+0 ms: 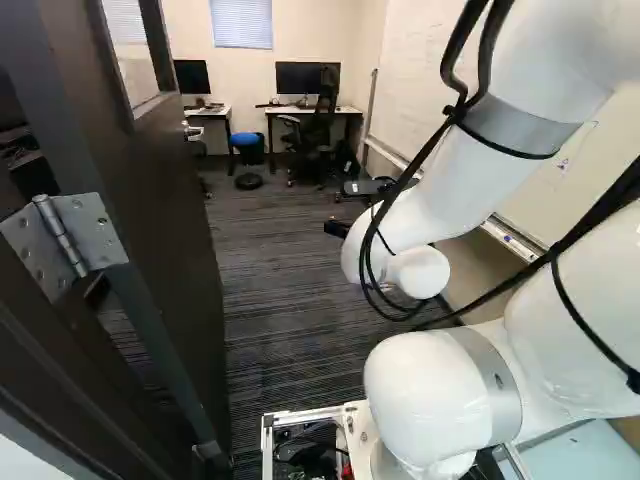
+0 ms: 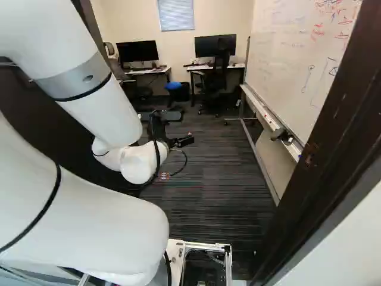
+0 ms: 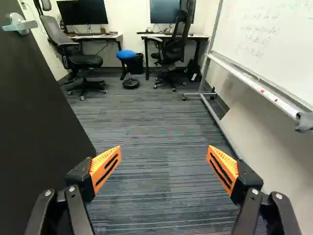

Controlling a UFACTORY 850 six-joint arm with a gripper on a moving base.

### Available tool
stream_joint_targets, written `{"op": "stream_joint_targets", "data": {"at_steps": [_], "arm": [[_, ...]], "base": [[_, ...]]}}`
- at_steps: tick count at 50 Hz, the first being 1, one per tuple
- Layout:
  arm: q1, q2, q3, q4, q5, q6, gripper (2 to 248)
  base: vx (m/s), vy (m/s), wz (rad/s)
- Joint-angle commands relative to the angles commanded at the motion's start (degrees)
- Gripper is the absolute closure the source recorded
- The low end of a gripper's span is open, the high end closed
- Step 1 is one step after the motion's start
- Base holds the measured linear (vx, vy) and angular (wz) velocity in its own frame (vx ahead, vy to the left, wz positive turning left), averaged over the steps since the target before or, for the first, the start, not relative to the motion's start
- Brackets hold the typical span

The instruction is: Open the door and move inside

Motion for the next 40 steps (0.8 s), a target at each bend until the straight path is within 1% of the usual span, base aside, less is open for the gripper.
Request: {"op": "stream_joint_targets", "data": {"at_steps": [10,40], "arm": [[0.0,0.0,0.0,0.0,0.0,0.0,3],[0.0,0.0,0.0,0.0,0.0,0.0,3]], "base": [[0.139,0.020,0.075],[0.113,0.003,0.003]]}}
